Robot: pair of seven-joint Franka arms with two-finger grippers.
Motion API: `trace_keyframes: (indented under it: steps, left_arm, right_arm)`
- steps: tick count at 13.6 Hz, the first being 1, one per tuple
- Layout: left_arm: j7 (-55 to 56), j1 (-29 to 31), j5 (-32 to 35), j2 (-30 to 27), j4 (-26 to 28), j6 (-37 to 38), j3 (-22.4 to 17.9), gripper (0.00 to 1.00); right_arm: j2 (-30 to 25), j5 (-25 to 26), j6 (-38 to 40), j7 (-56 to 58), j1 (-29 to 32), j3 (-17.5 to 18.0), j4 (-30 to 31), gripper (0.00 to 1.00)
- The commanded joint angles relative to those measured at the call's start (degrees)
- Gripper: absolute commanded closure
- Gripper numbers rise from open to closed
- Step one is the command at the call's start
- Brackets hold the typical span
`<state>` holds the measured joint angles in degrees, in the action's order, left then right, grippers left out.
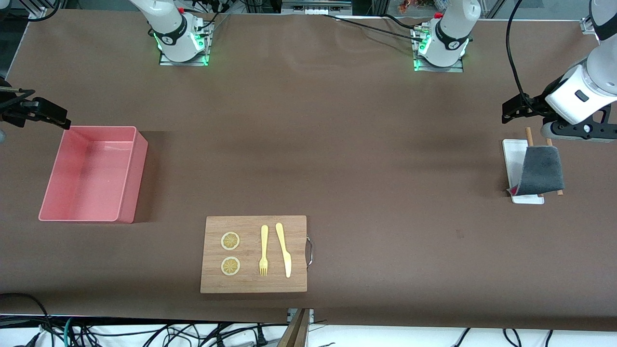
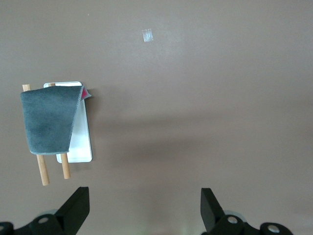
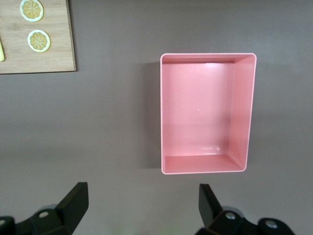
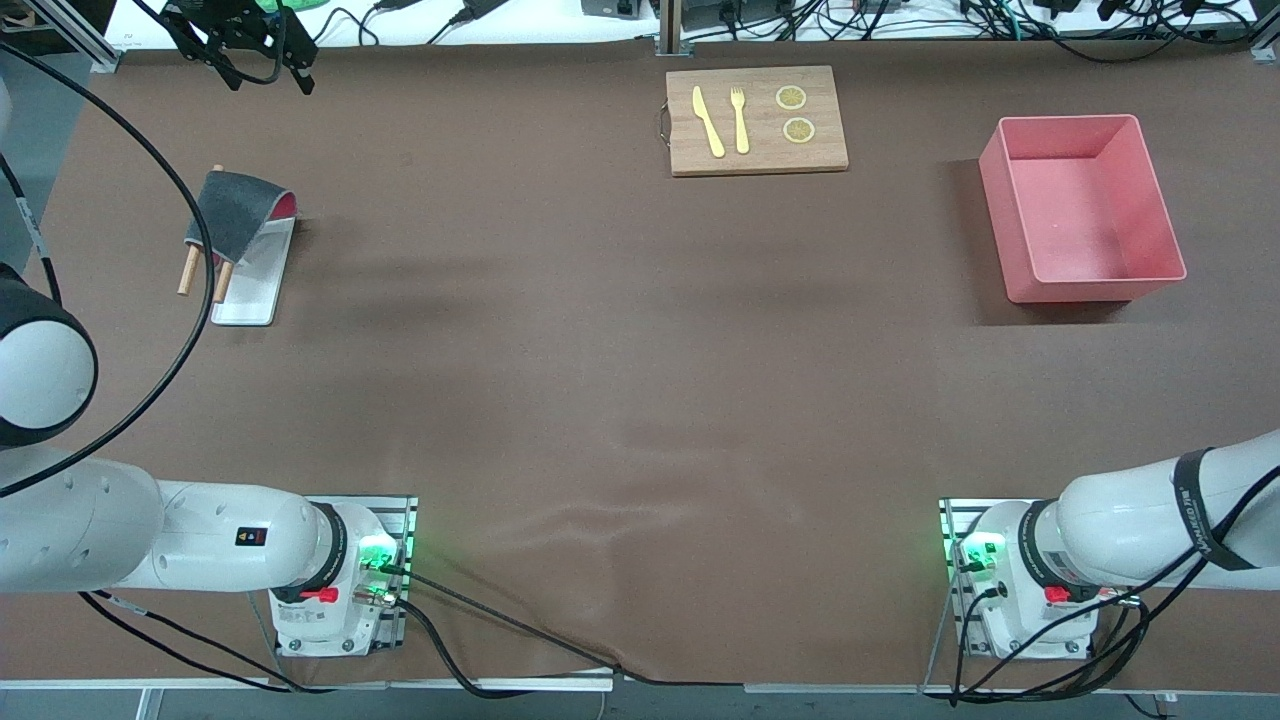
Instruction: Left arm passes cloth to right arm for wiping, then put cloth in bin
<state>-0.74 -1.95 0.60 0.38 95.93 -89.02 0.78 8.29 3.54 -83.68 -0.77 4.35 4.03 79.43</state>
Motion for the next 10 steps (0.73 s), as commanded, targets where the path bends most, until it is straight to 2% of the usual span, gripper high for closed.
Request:
trace_keyframes:
  steps: [1, 10]
  left_arm:
    - [0.91, 0.46, -0.25, -0.38, 0.13, -0.01, 0.71, 0.0]
    - [0.21, 0.46, -0.07, -0.47, 0.13, 0.87, 0.62, 0.0]
  right_arm:
    - [-0.46, -1.16, 0.01, 1.04, 0.31, -0.16, -0.06, 0.0]
    - [-0.46, -1.16, 0.01, 1.04, 0.4, -0.16, -0.06, 0.0]
